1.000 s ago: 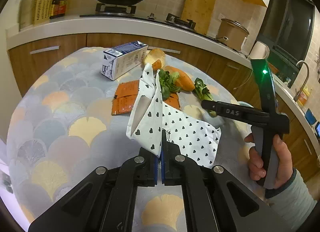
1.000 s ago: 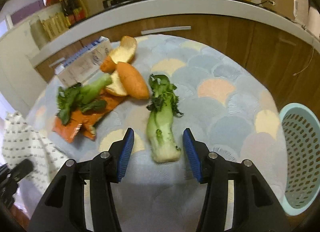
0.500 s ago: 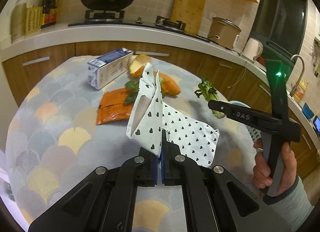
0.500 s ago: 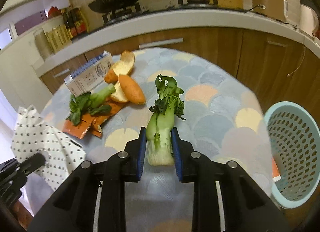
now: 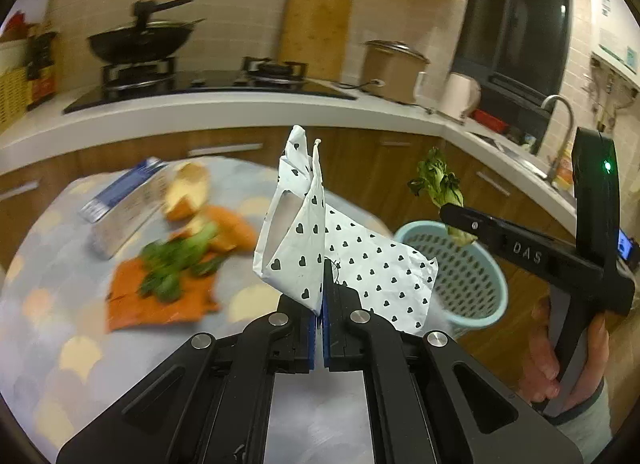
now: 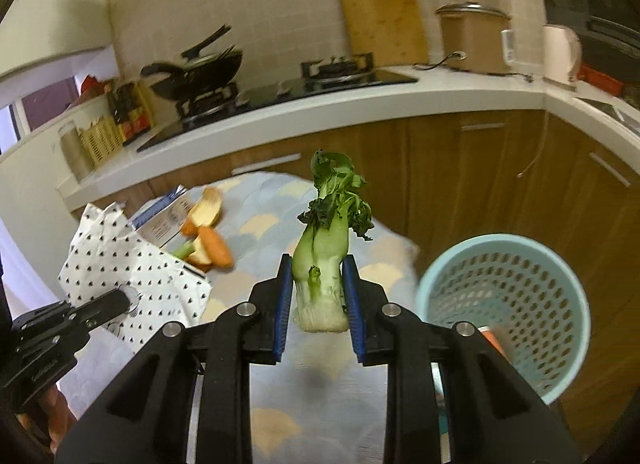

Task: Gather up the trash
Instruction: 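Carry napkin and bok choy over the basket and open both tools to drop them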

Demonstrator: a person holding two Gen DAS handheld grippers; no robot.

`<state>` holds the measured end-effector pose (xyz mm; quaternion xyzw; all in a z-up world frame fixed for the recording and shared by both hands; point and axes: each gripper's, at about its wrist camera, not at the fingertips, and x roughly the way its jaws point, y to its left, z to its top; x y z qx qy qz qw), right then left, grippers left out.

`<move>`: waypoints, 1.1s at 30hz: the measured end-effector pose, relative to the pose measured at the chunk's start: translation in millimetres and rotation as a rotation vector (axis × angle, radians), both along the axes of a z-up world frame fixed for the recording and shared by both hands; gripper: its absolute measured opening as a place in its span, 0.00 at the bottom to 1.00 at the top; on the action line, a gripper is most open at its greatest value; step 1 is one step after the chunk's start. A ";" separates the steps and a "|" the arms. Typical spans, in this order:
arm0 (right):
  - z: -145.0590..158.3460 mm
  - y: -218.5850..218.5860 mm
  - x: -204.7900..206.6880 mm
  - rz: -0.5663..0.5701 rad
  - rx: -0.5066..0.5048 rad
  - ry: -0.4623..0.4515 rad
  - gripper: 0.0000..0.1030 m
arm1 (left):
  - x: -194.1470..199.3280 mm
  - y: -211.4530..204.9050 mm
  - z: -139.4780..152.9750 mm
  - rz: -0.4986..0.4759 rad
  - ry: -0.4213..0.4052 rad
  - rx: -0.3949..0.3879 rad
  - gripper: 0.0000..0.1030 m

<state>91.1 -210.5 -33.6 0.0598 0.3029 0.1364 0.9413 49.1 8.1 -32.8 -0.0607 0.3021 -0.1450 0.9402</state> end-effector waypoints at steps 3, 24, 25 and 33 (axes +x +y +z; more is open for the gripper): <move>3.6 -18.4 -3.5 -0.040 -0.028 -0.021 0.21 | 10.4 -23.1 4.4 -0.038 -0.009 0.003 0.00; -62.7 -154.8 7.5 -0.314 -0.040 0.118 0.21 | 97.0 -201.4 -40.9 -0.290 0.100 0.114 0.00; -69.1 -158.9 9.3 -0.320 -0.030 0.136 0.21 | 100.6 -208.3 -47.3 -0.296 0.112 0.126 0.00; -90.0 -177.6 20.8 -0.348 0.001 0.206 0.22 | 129.0 -236.7 -77.8 -0.296 0.165 0.212 0.12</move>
